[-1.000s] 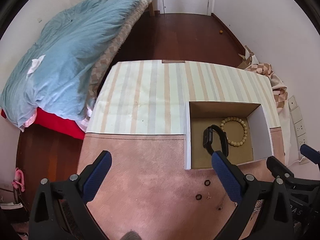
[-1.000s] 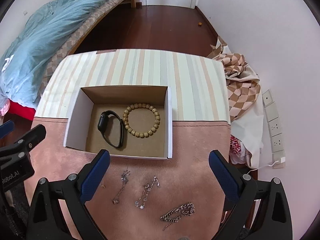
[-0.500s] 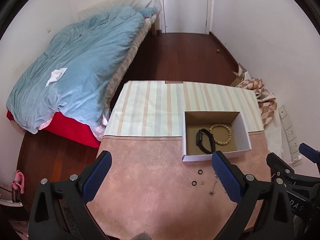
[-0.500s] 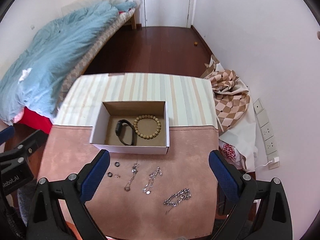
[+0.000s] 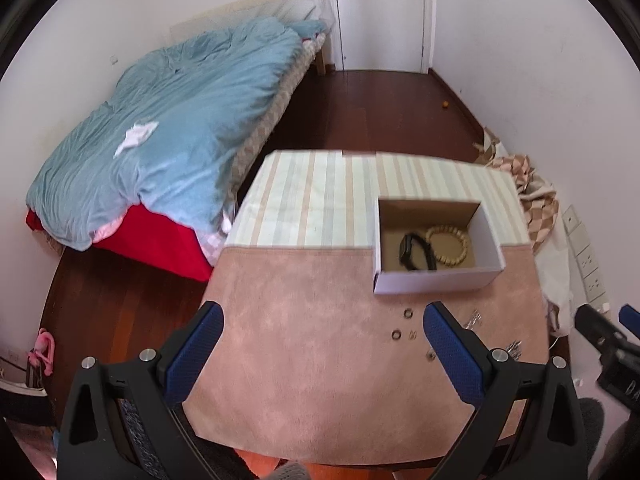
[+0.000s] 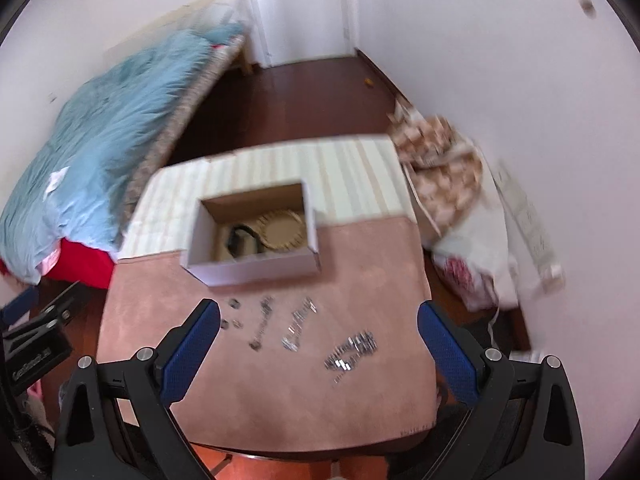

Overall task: Organize jewelry
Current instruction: 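Withdraw both tools from the box toward the remaining jewelry, then grasp the thick silver chain bracelet with the right tool while the left tool grasps a silver necklace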

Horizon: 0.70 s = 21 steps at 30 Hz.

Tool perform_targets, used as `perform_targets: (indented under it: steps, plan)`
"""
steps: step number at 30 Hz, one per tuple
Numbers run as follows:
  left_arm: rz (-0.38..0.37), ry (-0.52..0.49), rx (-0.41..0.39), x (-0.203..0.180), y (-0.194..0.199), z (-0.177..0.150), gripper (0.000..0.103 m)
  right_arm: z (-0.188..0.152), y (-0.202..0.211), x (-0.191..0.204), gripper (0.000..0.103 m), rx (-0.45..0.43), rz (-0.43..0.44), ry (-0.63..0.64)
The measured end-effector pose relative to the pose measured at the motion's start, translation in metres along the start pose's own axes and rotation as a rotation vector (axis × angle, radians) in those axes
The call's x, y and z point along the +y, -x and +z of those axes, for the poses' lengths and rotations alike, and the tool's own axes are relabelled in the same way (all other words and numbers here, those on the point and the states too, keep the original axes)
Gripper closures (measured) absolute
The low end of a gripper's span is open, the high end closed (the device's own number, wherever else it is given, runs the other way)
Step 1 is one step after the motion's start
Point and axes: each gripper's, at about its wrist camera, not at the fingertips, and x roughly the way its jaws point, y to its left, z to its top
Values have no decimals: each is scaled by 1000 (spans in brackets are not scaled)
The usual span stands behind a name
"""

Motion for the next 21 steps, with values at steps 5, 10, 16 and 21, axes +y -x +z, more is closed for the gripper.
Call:
perform_targets:
  steps: [5,10,16,21]
  plan:
    - [15,-25,79,-14,-43,-35,1,-39,-62,-45,30,150,-9,-132]
    - [29,-51,160,-26,-85,-62,1,-65,-123,-76,44,227,-35,-194]
    - [28,-59,222,-33,-118,-75,1,-68,-160,-78,54,210,-29,-189]
    - [-6,-63,252,-43,-129,-83,1,-64,-167,-55,88,175,-94,-82]
